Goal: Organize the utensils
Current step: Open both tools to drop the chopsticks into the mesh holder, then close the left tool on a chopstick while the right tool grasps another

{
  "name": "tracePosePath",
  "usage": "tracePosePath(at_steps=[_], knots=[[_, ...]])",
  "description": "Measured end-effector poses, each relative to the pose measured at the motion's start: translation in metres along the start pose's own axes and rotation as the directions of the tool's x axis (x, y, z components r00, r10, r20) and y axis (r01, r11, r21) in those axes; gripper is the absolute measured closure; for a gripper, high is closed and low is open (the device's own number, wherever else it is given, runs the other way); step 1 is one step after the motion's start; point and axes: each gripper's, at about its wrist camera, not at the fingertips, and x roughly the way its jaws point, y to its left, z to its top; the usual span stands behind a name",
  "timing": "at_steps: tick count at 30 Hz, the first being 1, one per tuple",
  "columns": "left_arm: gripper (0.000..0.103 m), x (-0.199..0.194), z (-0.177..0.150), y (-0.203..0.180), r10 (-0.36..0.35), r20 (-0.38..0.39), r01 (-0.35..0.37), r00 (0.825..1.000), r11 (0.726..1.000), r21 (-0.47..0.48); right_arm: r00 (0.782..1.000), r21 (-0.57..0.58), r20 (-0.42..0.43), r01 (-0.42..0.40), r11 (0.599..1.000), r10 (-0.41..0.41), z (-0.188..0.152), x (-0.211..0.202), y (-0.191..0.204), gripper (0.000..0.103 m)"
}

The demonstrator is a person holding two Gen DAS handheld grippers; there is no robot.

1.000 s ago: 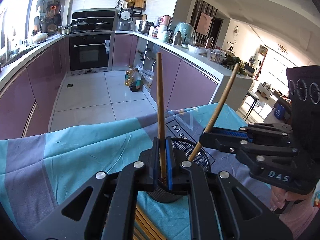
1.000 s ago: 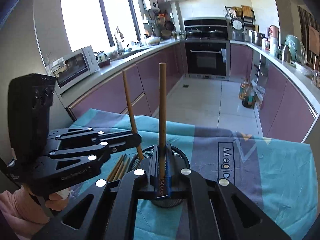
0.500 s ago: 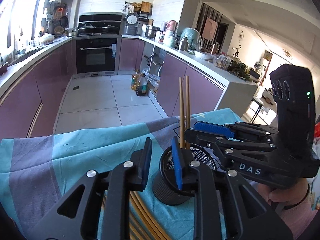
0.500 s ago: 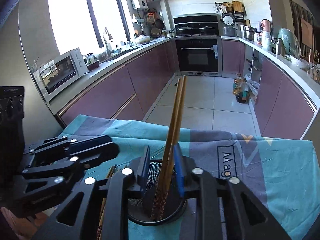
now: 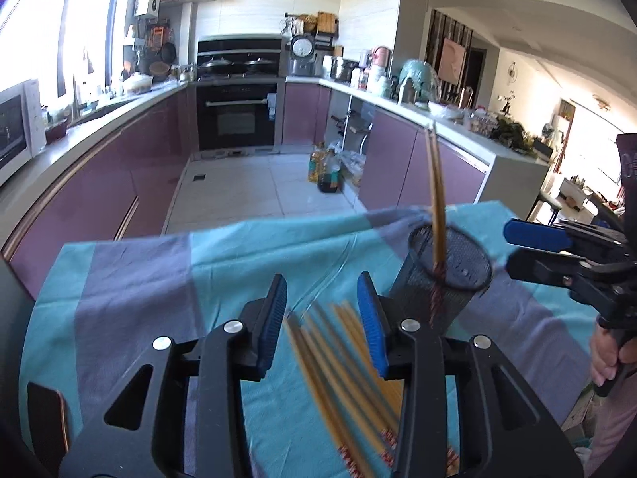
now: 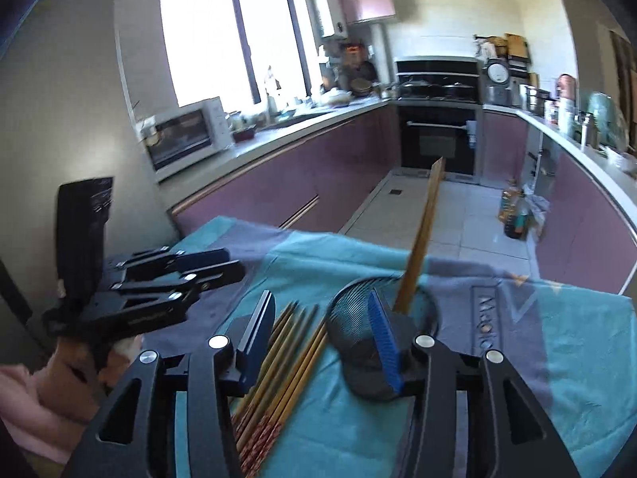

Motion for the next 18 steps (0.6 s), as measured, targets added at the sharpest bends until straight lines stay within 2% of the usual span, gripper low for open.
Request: tracePosePath(at_steps=[6,9,15,18], knots=[[0.066,0.008,-0.048,0.023,0.012,-0.102,-0.012,0.995,1.0,-0.001,0.994,0.027,-0.112,-0.01,1.0,0.013,-0.031,0.032,0.01,0.057],[0.066,0.015,-0.066,0.027,0.009,-0.141,-0.01,0.99,1.0,-0.003,0.989,0.048,-0.149,0.016,0.999,-0.009,-0.043,0.046,0.009,0.057],[0.066,0.032,-0.085,0.02,-0.006,-0.203,0.003,0.979,1.0,-0.015,0.974,0.094,-0.221,0.065,0.993,-0.043,-0.065,0.072,0.009,0.057],[0.066,0.038,-0.085,0.016,-0.004,-0.219,0.0,0.976,1.0,-0.018,0.971,0.093,-0.23,0.08,0.992,-0.057,-0.07,0.076,0.009,0.057]])
